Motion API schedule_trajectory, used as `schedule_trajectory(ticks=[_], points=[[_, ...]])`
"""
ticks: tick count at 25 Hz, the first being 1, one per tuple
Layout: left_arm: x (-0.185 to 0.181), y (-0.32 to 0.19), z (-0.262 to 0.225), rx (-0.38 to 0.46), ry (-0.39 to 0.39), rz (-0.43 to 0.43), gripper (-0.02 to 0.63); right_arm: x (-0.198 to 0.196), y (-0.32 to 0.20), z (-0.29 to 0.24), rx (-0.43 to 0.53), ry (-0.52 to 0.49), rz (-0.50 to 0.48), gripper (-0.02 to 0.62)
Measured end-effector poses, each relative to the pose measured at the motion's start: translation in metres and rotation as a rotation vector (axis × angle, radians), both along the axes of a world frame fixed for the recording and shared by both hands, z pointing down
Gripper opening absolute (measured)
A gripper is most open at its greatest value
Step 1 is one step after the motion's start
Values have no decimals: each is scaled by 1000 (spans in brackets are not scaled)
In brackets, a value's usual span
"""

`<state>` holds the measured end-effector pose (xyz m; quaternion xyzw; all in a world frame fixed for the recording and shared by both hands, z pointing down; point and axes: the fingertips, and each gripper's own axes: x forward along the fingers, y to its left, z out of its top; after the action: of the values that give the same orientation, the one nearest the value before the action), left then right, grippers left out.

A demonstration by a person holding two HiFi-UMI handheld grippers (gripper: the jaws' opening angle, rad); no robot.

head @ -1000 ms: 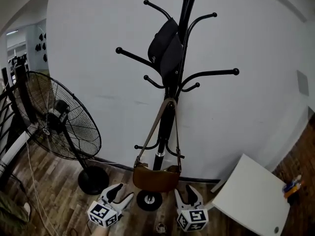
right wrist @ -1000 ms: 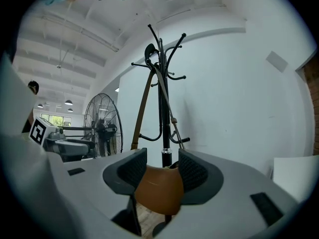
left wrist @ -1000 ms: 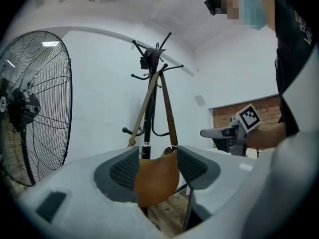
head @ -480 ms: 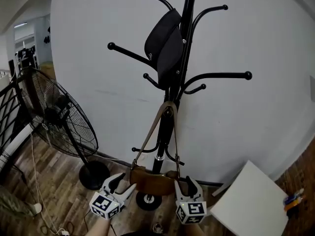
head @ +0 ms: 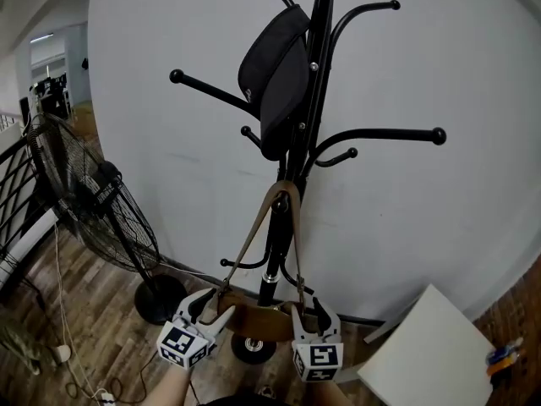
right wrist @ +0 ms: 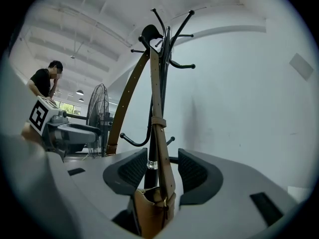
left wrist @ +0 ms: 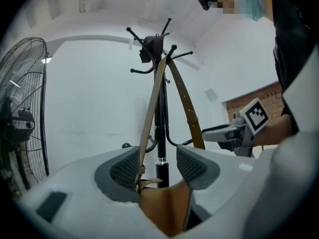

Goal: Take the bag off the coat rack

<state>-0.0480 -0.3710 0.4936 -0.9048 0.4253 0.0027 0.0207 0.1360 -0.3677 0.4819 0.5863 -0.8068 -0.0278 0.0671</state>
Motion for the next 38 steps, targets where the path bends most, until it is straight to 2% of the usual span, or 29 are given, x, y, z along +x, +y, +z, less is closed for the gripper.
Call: schedule_trajectory(ticks=[6,10,16,19,27,31,34,38], points=[[8,-18,-11,26,-19,-13,221,-6,-17,-3,14,7,-23,157],[14,-28,-18,59,-69,-12,219,-6,-23,-6,34,18,-26,128],[19,-40,-27,85,-111,-45,194,-8,-28,-4,46,29,-32,89],[20,-47,-31,134,-139,-59,157,-8,-30,-2,43,31,-35,64],[17,-51,-27,96,-153,-88,127,-7,-29,1,33,40,-30,37],[21,-55,-25,131,-179,-81,113,-7,-28,0,36,47,-27,23],[22,-57,-24,125,-180,-85,101,-6,-27,1,35,40,-35,26],[19,-58,-25,121,-173,-102,25,-7,-26,0,29,23,-49,26]])
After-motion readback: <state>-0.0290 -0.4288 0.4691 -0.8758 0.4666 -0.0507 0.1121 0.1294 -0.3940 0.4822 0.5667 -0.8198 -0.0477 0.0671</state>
